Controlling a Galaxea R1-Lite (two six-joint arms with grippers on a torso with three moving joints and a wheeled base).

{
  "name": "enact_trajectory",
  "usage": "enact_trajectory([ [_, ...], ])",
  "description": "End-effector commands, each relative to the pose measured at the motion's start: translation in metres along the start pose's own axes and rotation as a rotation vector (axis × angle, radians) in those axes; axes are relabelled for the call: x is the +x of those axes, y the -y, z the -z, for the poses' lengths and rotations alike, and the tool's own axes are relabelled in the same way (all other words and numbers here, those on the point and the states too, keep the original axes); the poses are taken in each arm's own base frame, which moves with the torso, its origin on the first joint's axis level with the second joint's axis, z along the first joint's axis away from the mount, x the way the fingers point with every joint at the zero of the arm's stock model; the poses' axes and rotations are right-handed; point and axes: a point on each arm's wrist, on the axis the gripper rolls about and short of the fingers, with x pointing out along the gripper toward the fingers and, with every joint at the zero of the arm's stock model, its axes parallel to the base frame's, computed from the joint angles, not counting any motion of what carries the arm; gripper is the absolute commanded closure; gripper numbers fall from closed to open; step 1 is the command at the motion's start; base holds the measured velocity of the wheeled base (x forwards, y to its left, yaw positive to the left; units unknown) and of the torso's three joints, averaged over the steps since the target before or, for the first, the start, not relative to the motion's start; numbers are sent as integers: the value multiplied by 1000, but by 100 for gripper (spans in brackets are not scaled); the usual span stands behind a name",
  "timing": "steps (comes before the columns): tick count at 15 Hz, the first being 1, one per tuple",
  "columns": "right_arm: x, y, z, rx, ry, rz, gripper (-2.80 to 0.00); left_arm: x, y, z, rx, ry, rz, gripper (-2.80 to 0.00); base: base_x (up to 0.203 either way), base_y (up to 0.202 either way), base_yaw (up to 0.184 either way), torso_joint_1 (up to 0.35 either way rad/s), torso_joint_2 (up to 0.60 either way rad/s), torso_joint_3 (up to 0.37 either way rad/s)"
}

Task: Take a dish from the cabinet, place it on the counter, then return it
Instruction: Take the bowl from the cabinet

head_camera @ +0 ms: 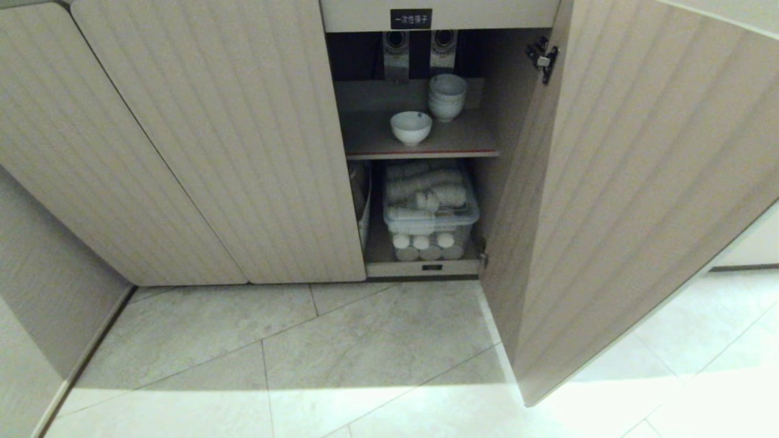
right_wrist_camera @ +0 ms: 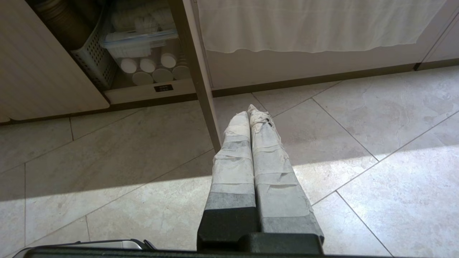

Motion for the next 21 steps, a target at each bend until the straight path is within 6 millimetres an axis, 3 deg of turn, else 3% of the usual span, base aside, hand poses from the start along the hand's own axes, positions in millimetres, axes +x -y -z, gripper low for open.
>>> enact_trajectory([
  [1, 0, 0, 0, 0, -1, 1, 0, 0, 0, 0, 0, 1, 0, 0, 0, 0, 0, 0, 0, 0],
  [21, 0, 0, 0, 0, -1, 1, 0, 0, 0, 0, 0, 1, 0, 0, 0, 0, 0, 0, 0, 0],
])
